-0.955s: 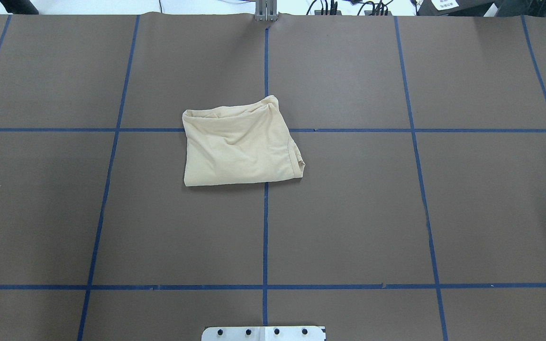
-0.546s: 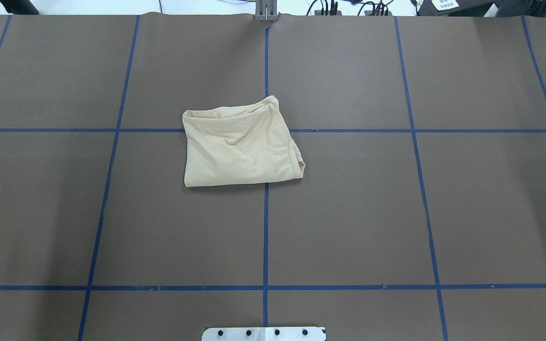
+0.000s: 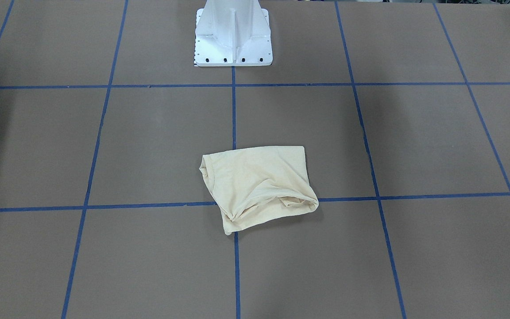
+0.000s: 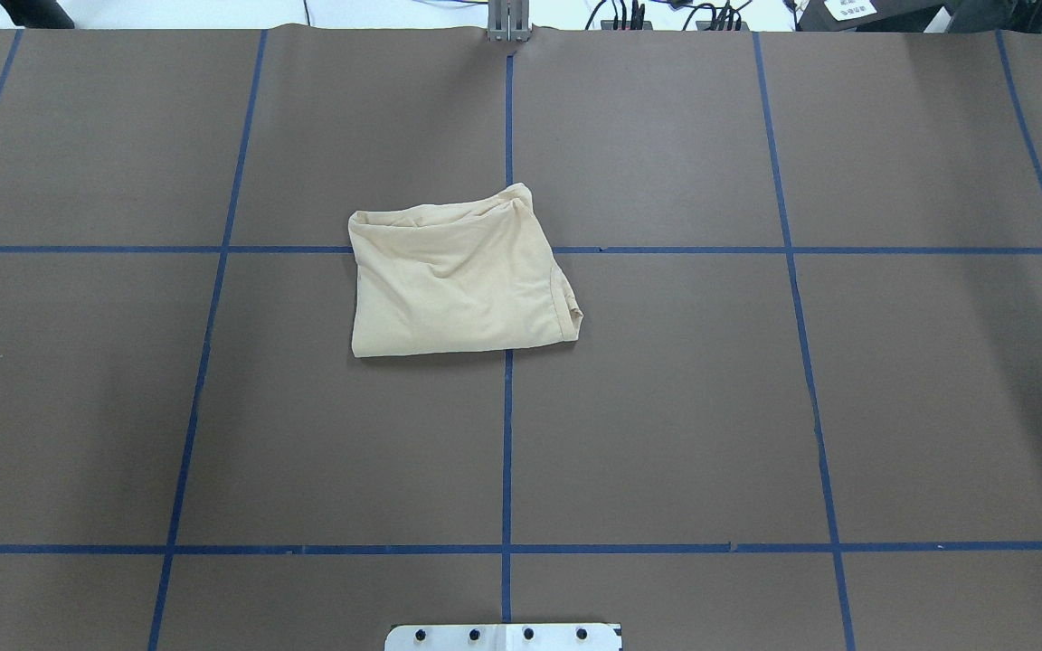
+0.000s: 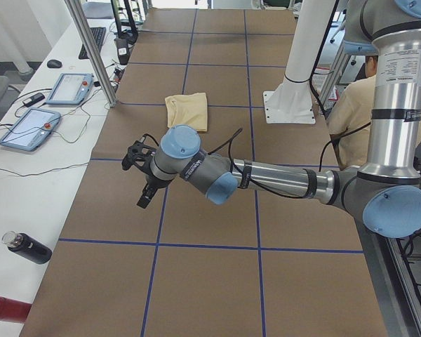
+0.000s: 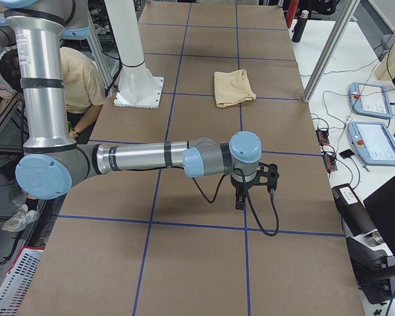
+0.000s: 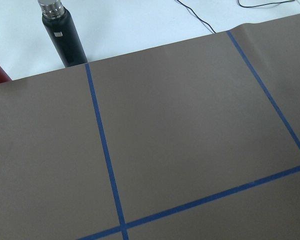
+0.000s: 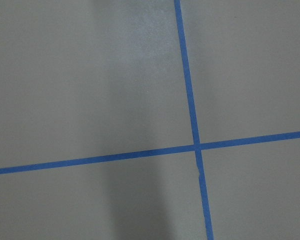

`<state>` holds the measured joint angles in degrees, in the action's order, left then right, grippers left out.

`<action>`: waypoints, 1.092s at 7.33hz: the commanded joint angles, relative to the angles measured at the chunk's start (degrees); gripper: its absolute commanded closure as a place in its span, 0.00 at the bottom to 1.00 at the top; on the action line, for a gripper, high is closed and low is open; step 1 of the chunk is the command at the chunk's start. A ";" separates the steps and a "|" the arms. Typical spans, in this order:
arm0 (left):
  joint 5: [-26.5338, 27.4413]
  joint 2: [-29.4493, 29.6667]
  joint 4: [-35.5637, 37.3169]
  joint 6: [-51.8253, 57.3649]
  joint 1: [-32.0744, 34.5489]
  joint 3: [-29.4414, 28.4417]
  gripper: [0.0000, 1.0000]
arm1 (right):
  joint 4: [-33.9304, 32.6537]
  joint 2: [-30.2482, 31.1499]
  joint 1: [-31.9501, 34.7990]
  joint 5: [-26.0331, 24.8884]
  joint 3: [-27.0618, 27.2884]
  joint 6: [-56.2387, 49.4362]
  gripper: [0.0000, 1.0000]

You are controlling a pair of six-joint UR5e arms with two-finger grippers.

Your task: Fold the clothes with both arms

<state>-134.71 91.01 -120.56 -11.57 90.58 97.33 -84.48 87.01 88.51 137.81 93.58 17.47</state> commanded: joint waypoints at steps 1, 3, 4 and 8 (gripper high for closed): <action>-0.02 -4.84 0.77 0.23 -0.32 4.94 0.00 | 0.71 7.06 -0.27 0.18 4.99 0.02 0.00; 0.06 -16.97 -1.24 6.15 -0.93 14.62 0.00 | 0.63 15.71 -0.27 0.18 14.86 2.20 0.00; 0.50 -17.27 -1.51 7.34 -0.93 13.86 0.00 | 0.37 15.21 -0.36 -0.17 14.36 2.21 0.00; 0.24 -4.36 -0.99 6.65 -1.11 2.35 0.00 | 0.19 -1.05 -1.06 0.00 -0.50 2.21 0.00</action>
